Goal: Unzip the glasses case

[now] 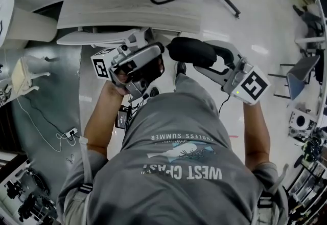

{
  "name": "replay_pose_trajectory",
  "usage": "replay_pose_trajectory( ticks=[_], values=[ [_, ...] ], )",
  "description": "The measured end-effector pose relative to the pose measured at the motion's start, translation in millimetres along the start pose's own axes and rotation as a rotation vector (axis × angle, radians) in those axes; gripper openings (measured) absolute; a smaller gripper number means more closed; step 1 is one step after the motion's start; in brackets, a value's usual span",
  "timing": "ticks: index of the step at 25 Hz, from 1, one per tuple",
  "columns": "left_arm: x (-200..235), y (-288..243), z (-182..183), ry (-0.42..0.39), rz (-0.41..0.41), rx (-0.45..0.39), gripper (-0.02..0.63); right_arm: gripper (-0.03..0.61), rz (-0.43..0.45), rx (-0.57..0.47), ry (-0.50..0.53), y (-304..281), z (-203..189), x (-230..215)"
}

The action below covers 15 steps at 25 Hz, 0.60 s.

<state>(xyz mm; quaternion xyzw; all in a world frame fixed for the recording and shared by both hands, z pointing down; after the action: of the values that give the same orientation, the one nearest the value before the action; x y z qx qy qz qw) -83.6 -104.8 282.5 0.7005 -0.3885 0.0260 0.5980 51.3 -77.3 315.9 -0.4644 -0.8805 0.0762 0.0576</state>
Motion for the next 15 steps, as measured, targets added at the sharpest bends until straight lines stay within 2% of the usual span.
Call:
replay_pose_trajectory(
  ticks=[3,5,7,9,11,13,15],
  values=[
    [-11,-8,-1,0.080,-0.140,-0.070,-0.002,0.248,0.017,-0.032,0.000,1,19,10],
    [-19,-10,0,0.070,-0.192,-0.070,-0.002,0.247,0.031,-0.018,0.031,-1,20,13],
    [-21,-13,-1,0.028,-0.190,-0.024,-0.002,0.247,0.048,-0.007,0.034,-2,16,12],
    [-18,-21,-2,-0.024,-0.136,0.053,-0.002,0.245,0.048,0.021,0.038,0,9,9],
    [-16,-24,0,-0.082,-0.038,0.142,0.000,0.244,0.031,0.069,0.054,-1,1,4],
    [-12,-23,3,-0.160,0.090,0.245,0.000,0.242,-0.003,0.149,0.086,-4,-9,-1],
    [-7,-18,8,-0.264,0.253,0.366,-0.002,0.242,-0.055,0.257,0.127,-8,-19,-7]
  ],
)
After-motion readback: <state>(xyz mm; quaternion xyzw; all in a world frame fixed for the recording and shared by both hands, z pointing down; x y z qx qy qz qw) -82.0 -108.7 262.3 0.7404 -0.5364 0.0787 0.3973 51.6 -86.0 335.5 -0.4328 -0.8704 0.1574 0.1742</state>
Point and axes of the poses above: the fingertips, and each gripper's own axes: y backward along the fingers, x to its left, z out of its top, the point moved 3 cm from there along y, backward along the fingers, and after that the axes turned 14 degrees about -z, right-handed, at the moved point
